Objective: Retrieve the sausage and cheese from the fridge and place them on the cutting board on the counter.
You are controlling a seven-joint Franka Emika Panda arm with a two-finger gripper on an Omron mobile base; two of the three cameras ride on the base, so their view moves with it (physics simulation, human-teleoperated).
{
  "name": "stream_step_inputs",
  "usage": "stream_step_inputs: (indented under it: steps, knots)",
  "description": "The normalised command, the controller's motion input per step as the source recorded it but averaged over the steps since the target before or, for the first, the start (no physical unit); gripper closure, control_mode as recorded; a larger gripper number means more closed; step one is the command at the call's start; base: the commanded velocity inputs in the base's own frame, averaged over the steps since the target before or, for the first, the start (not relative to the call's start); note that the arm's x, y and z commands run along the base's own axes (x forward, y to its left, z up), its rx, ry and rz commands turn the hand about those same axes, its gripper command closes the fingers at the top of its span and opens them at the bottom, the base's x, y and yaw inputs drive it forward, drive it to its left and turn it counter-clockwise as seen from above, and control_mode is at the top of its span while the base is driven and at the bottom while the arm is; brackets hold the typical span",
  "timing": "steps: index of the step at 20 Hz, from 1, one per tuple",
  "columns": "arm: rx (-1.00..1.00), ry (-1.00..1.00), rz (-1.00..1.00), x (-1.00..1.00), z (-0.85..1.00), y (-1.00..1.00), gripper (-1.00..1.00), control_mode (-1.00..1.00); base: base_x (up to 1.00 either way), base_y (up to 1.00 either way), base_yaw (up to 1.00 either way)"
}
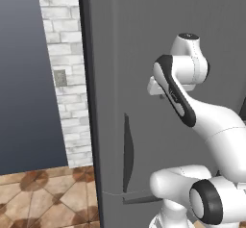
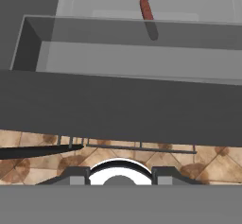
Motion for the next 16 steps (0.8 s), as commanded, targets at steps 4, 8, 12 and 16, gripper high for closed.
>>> stream_step_inputs:
  steps: [4, 8, 12, 16]
  knots:
    - [0.00, 0.00, 0.00, 0.00, 0.00, 0.00, -1.00, 1.00, 0.00, 0.00, 0.00]
    - [0.00, 0.00, 0.00, 0.00, 0.00, 0.00, -1.00, 1.00, 0.00, 0.00, 0.00]
    - [0.00, 0.00, 0.00, 0.00, 0.00, 0.00, -1.00, 1.00, 0.00, 0.00, 0.00]
    - [0.00, 0.00, 0.00, 0.00, 0.00, 0.00, -1.00, 1.00, -0.12, 0.00, 0.00]
